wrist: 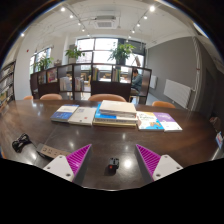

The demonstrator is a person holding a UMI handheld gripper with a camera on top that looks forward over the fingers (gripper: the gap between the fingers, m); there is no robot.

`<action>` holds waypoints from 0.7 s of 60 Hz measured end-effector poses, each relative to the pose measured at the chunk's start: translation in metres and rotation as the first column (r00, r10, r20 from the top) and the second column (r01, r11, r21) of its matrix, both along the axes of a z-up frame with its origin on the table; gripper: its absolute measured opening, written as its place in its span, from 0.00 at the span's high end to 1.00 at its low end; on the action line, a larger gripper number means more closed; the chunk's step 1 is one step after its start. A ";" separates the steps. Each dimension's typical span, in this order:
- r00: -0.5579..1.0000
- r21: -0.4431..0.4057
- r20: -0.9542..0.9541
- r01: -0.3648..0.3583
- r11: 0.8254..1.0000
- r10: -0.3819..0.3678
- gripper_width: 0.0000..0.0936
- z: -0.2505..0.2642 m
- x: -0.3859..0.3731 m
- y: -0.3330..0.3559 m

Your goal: Unplug charger

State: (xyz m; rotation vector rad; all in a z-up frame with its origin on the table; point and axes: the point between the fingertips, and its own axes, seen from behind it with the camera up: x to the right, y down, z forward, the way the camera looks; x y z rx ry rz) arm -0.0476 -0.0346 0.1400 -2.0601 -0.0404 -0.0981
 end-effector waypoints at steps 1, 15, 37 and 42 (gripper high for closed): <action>1.000 0.010 0.000 0.000 1.000 0.000 0.09 0.009 -0.003 -0.006; 1.000 0.083 -0.020 0.009 0.996 -0.008 0.08 0.083 -0.032 -0.109; 0.998 -0.008 -0.049 0.035 0.999 -0.035 0.09 0.048 -0.054 -0.252; 0.999 -0.037 -0.028 0.025 0.999 -0.026 0.09 0.038 -0.057 -0.266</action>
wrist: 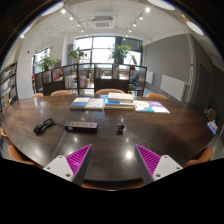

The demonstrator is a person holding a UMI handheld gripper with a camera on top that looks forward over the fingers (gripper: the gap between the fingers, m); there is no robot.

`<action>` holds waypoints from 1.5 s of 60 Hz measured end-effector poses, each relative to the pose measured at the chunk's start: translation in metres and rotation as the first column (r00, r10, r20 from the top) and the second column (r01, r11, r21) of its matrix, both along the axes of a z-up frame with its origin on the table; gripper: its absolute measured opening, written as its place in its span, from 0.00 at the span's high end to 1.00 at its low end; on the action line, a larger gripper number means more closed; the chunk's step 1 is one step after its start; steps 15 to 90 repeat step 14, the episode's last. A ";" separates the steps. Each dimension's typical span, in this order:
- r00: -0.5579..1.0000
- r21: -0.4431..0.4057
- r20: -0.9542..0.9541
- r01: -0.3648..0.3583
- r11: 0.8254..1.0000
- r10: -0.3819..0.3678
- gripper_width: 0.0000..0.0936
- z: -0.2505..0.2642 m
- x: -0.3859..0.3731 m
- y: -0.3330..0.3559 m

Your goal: Unplug charger

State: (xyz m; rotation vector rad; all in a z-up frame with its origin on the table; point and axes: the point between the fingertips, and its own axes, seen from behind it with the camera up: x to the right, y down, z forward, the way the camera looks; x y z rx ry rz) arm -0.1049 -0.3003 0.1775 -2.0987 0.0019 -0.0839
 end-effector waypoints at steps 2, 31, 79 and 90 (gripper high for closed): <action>1.000 -0.002 0.001 -0.006 1.000 0.006 0.08 -0.001 -0.002 -0.004; 1.000 0.001 -0.010 -0.004 1.000 0.004 0.09 -0.001 -0.011 -0.014; 1.000 0.001 -0.010 -0.004 1.000 0.004 0.09 -0.001 -0.011 -0.014; 1.000 0.001 -0.010 -0.004 1.000 0.004 0.09 -0.001 -0.011 -0.014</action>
